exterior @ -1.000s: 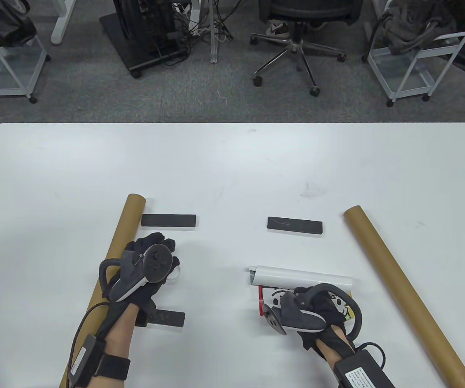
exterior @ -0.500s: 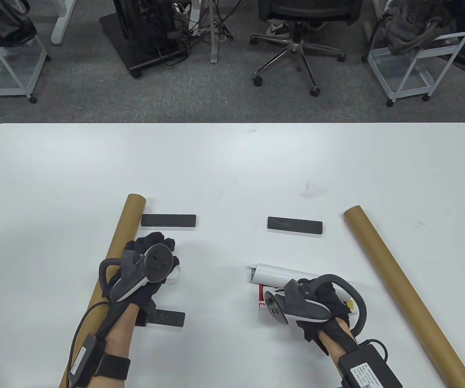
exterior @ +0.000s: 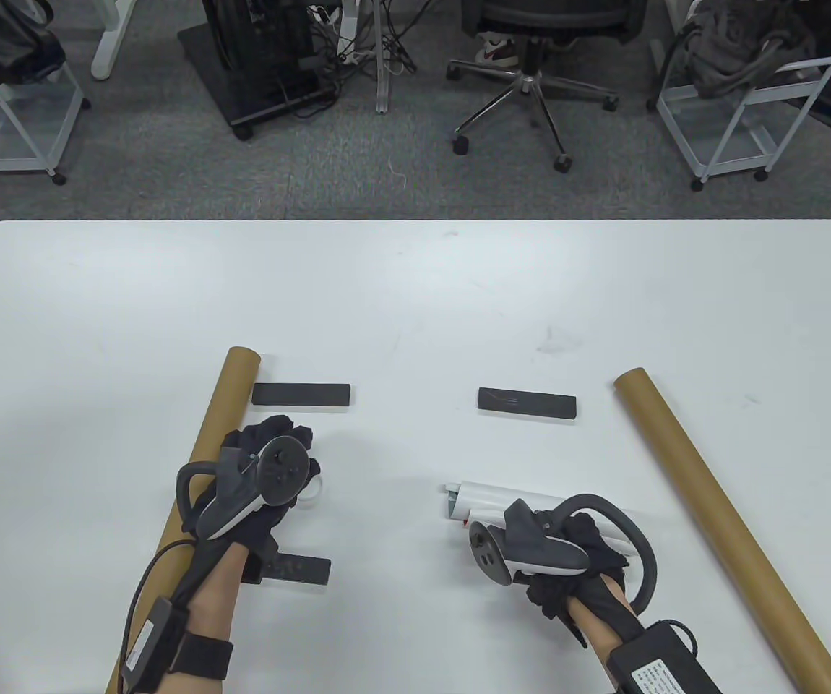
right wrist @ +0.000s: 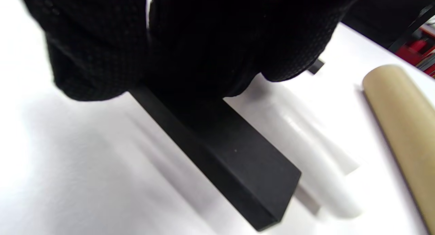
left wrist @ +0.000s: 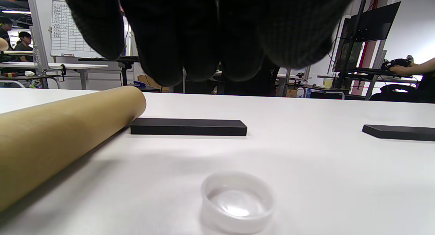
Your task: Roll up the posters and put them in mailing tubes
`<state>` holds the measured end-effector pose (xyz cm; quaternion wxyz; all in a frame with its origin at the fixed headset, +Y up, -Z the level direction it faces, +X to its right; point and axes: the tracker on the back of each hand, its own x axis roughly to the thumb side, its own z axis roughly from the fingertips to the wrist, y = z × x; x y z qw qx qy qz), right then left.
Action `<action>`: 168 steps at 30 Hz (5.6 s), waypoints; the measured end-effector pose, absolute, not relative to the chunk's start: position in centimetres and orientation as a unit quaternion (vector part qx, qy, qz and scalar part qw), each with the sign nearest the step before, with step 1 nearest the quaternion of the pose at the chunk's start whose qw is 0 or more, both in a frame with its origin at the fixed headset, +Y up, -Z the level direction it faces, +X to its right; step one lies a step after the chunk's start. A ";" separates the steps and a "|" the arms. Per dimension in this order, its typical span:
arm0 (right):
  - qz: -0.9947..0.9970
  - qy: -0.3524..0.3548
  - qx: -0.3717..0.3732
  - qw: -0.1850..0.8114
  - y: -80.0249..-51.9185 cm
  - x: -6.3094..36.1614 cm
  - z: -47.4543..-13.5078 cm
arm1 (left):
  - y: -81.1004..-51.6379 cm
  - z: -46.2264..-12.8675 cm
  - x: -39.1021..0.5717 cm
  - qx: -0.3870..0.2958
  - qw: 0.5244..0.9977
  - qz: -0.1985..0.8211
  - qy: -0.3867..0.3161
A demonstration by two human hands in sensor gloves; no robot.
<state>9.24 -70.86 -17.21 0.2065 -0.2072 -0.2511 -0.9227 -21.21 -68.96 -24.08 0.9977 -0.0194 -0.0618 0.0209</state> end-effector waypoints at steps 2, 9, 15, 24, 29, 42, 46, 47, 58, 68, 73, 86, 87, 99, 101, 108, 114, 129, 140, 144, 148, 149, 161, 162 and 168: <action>-0.924 -0.238 -0.205 0.219 -71.4 9.0 -17.3 | -69.0 -24.1 -21.2 -0.021 0.998 0.021 -0.061; -0.913 -0.249 -0.207 0.246 -73.7 8.2 -18.2 | -68.9 -24.0 -21.1 -0.019 0.998 0.018 -0.065; -0.921 -0.229 -0.202 0.242 -74.3 8.3 -18.2 | -68.9 -24.0 -21.1 -0.027 0.997 0.017 -0.066; -0.956 -0.214 -0.128 0.154 -70.0 11.7 -19.5 | -68.9 -24.0 -21.0 -0.028 0.997 0.019 -0.065; -0.976 -0.180 -0.083 0.088 -68.3 14.4 -20.3 | -69.0 -24.0 -21.0 -0.031 0.997 0.020 -0.066; -0.976 -0.167 -0.083 0.110 -70.4 15.3 -20.9 | -68.9 -24.0 -21.1 -0.032 0.997 0.023 -0.063; -0.976 -0.165 -0.083 0.119 -70.9 15.1 -21.2 | -68.9 -24.0 -21.1 -0.032 0.997 0.023 -0.064; -0.976 -0.163 -0.085 0.120 -71.1 15.1 -21.4 | -68.9 -24.0 -21.1 -0.032 0.997 0.023 -0.065; -0.983 -0.121 -0.088 0.103 -72.9 15.6 -21.7 | -69.1 -24.0 -20.6 -0.043 0.996 0.027 -0.073; -0.993 -0.037 -0.112 0.028 -70.4 15.3 -20.9 | -67.8 -22.6 -15.8 -0.068 0.982 0.080 -0.156; -0.991 0.001 -0.134 0.008 -68.5 13.9 -20.8 | -66.4 -22.1 -12.3 -0.056 0.976 0.066 -0.198; -0.981 0.052 -0.183 -0.032 -66.0 9.7 -21.4 | -66.4 -24.2 -8.6 -0.125 0.964 0.108 -0.208; -0.980 0.055 -0.184 -0.041 -65.8 9.5 -21.6 | -66.4 -24.4 -8.7 -0.123 0.964 0.114 -0.205; -0.978 0.060 -0.191 -0.055 -65.1 7.9 -23.0 | -65.1 -23.9 -13.1 0.027 0.980 0.094 -0.176; -0.978 0.068 -0.193 -0.046 -65.7 7.9 -22.9 | -65.1 -23.7 -13.5 0.031 0.979 0.098 -0.179; -0.975 0.073 -0.206 -0.034 -66.4 7.7 -22.3 | -64.9 -22.8 -13.3 0.074 0.978 0.053 -0.190; -0.976 0.082 -0.202 -0.020 -67.1 7.9 -21.8 | -65.4 -22.6 -13.8 0.072 0.977 0.064 -0.188; -0.973 0.112 -0.203 -0.008 -67.3 7.0 -20.9 | -65.4 -21.3 -14.3 0.084 0.975 0.074 -0.193; -0.973 0.114 -0.199 -0.025 -67.3 7.3 -20.7 | -65.6 -20.1 -11.9 0.094 0.971 -0.025 -0.217; -0.971 0.114 -0.208 -0.030 -67.3 7.3 -20.6 | -65.8 -20.0 -11.1 0.107 0.969 -0.064 -0.215; -0.971 0.110 -0.210 -0.028 -67.3 7.4 -20.5 | -65.8 -20.0 -10.9 0.103 0.970 -0.067 -0.210; -0.971 0.109 -0.210 -0.029 -67.3 7.4 -20.5 | -65.9 -20.0 -10.9 0.099 0.971 -0.066 -0.206; -0.968 0.129 -0.212 -0.046 -66.9 7.7 -20.1 | -65.2 -20.4 -12.1 0.084 0.974 0.014 -0.208; -0.968 0.127 -0.211 -0.039 -66.9 7.7 -20.1 | -65.3 -20.3 -12.1 0.084 0.975 0.005 -0.207; -0.968 0.137 -0.205 -0.037 -67.0 7.8 -20.0 | -65.6 -20.1 -11.7 0.077 0.975 -0.031 -0.206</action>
